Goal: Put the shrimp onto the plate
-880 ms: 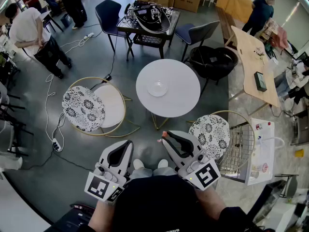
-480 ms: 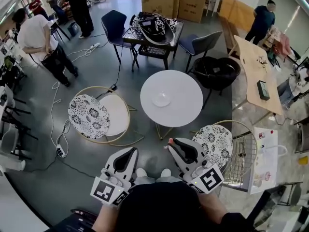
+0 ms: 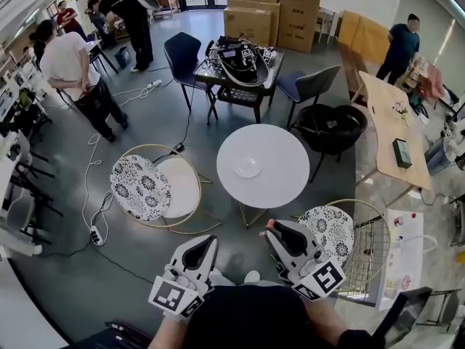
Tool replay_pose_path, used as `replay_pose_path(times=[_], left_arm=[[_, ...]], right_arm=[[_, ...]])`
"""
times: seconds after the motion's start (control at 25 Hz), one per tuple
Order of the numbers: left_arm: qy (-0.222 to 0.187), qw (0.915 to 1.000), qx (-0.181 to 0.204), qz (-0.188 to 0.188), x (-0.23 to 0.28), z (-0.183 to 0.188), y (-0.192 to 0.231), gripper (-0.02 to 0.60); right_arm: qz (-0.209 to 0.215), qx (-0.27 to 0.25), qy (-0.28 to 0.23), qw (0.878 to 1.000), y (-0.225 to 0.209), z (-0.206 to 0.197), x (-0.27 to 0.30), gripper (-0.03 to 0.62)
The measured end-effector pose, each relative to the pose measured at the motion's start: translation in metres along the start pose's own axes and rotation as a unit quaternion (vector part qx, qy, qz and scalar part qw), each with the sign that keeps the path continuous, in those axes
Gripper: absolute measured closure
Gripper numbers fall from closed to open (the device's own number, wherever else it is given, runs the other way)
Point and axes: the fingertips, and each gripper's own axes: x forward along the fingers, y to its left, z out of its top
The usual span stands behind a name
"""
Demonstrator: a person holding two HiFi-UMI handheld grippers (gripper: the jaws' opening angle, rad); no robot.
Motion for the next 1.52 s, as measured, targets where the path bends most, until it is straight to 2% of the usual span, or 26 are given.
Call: replay_pose_path(times=[0.28,0.48,1.12,1.52], left_arm=[[0.003,0.9999,0.008,0.010,0.004,-0.007,-0.005,0.577],[0.002,0.9999,0.005,0.010,0.017,-0.007,0.007,0.577],[0.005,0.9998,-0.010,-0.014,0.075,-0.001,0.067,0.577],[0.020,0.9992,-0.018,-0.029,0.120,-0.001,0.118,0.577]], right_arm=[[-0.006,0.009,0.000,1.000,-0.014,-0.008,-0.008,0.523],[-0.004,0.006,0.002,1.000,-0.023,-0.010,0.003,0.523],[-0.021,-0.011,0.020,1.000,-0.065,-0.018,0.062,0.522],[-0.028,-0.007,0.032,0.999,-0.103,-0.032,0.114,0.523]])
